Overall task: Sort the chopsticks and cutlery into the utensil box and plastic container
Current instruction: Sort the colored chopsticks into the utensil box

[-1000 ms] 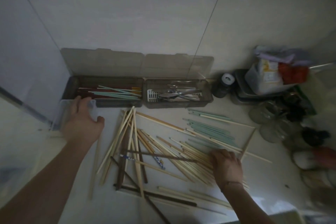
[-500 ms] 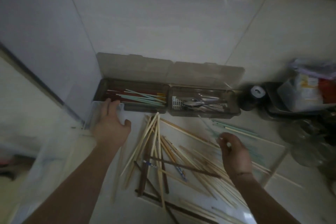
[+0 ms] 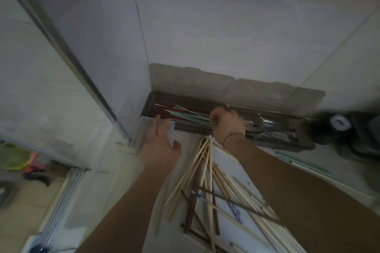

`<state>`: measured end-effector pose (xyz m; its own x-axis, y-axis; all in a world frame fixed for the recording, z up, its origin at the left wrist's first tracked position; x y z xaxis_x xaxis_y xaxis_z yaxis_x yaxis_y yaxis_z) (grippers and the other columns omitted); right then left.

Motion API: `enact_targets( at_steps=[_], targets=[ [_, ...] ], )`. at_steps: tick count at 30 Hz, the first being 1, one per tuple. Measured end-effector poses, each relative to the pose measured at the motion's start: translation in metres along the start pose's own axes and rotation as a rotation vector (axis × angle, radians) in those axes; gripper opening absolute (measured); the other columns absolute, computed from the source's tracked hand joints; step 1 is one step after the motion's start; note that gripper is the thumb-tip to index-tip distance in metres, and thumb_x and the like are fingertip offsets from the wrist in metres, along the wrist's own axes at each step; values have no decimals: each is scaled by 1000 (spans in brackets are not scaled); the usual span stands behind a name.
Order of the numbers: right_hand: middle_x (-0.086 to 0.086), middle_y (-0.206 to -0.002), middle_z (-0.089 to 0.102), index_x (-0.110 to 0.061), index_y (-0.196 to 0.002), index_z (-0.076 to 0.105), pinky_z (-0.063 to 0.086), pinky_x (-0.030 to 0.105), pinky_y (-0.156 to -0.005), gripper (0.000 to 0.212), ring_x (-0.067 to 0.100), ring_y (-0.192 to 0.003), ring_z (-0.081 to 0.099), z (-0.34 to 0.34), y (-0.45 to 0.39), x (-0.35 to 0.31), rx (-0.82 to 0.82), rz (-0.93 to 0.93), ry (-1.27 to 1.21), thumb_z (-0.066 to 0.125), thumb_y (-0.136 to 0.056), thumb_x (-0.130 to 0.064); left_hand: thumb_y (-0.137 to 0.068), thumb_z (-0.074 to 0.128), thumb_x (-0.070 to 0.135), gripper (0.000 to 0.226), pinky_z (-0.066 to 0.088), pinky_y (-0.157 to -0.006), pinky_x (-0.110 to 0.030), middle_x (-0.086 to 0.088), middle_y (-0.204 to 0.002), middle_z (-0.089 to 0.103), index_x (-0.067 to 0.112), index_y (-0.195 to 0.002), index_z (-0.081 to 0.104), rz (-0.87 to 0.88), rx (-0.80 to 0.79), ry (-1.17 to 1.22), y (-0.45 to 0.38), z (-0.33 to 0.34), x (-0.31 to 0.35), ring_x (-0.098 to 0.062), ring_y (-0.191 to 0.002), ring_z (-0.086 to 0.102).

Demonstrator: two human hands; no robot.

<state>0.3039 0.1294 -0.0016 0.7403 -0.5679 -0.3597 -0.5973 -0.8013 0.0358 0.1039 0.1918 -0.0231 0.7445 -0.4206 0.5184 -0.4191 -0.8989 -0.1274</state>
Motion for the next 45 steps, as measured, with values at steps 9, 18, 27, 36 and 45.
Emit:
enact_targets(
  at_steps=[9,18,27,36,45],
  targets=[
    [2,-107,67,-23,-104,71,44,33,-96,24,22,-106,56,10,3,17,-100,-120,-76,51,-93,-15,-77,68,28,67,49,-85,-35,5,-156,28,30,-138,41,-39,-40,21,1,-2,3,-24,-120,55],
    [9,-90,70,-10,-85,72,36,12,-83,16,21,-85,62,-44,118,151,377,87,-205,65,-82,4,-77,70,26,70,49,-89,-40,1,-156,29,25,-141,42,-26,-32,-5,0,3,1,-28,-124,52],
    [15,-88,71,-12,-84,75,52,43,-74,12,39,-85,63,-37,235,265,296,438,74,72,-76,-3,-78,71,21,70,46,-92,-45,0,-156,28,21,-142,42,-51,-56,5,0,6,3,-32,-124,51],
    [5,-88,67,-19,-76,74,52,38,-61,38,35,-85,58,-21,242,239,186,334,210,42,-76,-40,-79,71,23,71,44,-95,-48,2,-157,25,23,-142,39,-59,-86,-21,0,6,3,-34,-126,49],
    [-7,-112,53,-37,-88,67,43,34,-84,16,26,-105,42,-22,234,239,-49,479,241,63,-79,-25,-79,72,24,72,44,-95,-47,0,-156,27,22,-143,40,-52,-69,-36,1,5,3,-33,-126,48]
  ],
)
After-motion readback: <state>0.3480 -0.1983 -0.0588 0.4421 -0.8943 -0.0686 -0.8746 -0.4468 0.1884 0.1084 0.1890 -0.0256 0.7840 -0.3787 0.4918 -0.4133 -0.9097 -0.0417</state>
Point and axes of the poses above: each hand's wrist, its own y-axis away from the middle knuckle, its own z-axis out of the palm, x = y × z, the point moved 5 cm from there along -y, towards the middle knuckle
